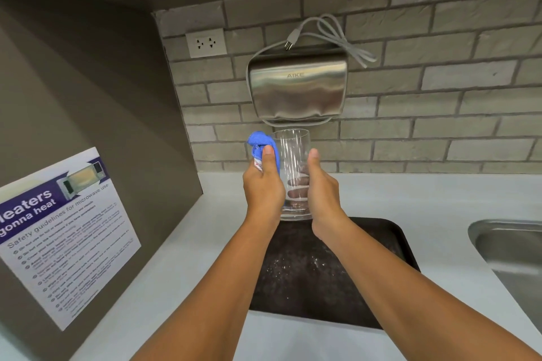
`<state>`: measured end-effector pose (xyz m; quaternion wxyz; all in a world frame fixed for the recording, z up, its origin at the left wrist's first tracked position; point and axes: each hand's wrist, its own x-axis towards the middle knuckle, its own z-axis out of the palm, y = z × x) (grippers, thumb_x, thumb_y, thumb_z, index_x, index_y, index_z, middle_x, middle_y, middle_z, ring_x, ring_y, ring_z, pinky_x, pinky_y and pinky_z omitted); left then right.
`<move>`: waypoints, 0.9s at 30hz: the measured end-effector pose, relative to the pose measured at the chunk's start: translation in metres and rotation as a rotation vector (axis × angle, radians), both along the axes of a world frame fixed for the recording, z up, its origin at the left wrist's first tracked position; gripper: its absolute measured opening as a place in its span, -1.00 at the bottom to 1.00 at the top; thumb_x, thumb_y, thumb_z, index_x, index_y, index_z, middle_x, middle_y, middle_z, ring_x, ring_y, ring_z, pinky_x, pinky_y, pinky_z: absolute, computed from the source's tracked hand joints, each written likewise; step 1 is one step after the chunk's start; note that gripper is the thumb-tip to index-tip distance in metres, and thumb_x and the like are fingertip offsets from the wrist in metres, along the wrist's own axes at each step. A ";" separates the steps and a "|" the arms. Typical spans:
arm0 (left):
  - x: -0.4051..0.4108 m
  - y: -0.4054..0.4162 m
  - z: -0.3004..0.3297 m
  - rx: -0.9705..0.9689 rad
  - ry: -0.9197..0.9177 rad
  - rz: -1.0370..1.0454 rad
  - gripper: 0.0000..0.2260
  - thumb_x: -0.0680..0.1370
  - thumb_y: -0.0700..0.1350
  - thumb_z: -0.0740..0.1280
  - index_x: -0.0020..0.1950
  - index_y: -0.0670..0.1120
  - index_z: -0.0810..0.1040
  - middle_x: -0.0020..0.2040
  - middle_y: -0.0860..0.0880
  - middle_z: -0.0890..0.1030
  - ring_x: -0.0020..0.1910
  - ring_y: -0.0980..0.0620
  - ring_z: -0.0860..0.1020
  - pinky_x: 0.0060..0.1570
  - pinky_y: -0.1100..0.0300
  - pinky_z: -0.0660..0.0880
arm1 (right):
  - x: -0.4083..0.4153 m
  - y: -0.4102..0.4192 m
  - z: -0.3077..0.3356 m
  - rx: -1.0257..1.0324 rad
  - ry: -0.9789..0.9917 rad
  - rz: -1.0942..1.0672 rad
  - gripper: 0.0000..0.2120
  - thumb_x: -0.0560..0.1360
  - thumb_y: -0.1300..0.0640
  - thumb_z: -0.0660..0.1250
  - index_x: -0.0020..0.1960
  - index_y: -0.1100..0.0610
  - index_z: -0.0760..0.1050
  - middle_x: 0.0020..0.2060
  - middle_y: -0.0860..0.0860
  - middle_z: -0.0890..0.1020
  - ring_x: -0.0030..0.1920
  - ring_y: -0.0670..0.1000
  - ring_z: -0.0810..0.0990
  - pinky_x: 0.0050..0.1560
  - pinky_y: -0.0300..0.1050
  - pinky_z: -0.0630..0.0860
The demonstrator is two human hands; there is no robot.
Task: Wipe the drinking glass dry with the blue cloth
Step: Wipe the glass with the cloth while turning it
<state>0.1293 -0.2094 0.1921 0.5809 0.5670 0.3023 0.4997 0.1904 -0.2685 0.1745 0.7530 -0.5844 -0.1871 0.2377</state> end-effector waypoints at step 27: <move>-0.009 -0.013 -0.008 -0.011 0.002 0.015 -0.69 0.56 0.21 0.19 -0.16 0.03 0.56 -0.34 0.13 0.57 -0.35 0.18 0.55 -0.33 0.23 0.47 | -0.003 -0.013 -0.006 0.037 0.023 0.065 -0.50 0.43 -0.40 0.28 0.02 0.01 0.61 -0.04 0.09 0.74 -0.13 0.03 0.72 0.00 0.04 0.64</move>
